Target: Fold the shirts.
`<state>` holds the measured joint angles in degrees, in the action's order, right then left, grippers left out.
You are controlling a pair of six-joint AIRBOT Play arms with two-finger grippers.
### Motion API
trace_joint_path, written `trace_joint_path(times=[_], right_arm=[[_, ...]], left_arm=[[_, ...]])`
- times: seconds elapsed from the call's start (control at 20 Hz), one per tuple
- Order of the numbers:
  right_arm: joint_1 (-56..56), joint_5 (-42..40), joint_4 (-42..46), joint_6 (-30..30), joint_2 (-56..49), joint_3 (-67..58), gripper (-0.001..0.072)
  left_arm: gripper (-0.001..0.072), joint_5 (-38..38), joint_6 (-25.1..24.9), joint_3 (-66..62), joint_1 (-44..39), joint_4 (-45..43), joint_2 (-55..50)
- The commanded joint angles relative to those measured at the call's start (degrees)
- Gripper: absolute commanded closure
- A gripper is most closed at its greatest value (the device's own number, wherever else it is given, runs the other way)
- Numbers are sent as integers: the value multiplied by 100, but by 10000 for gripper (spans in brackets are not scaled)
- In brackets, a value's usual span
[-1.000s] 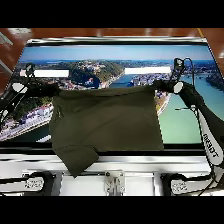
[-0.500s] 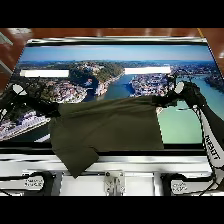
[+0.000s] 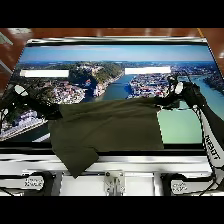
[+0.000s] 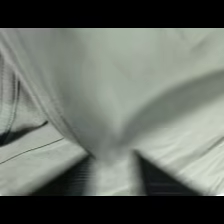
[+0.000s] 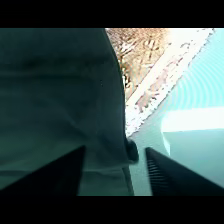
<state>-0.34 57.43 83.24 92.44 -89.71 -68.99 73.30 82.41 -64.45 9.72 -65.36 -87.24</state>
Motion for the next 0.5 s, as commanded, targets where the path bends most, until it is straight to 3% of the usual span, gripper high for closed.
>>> trace_joint_path(times=[0.0,0.2,0.3,0.45], right_arm=[[-37,258,11,-188,129,-33,108],[-634,1567,920,-514,881,-4,108],[-1364,1834,1099,-728,1405,321,108],[-2544,1692,605,-975,2015,1032,109]], left_arm=[[-3,382,210,-52,164,61,9],[-2,1458,-358,219,863,39,754],[-2,1453,-656,1145,1274,44,1574],[3,1043,-870,2962,1862,68,2673]])
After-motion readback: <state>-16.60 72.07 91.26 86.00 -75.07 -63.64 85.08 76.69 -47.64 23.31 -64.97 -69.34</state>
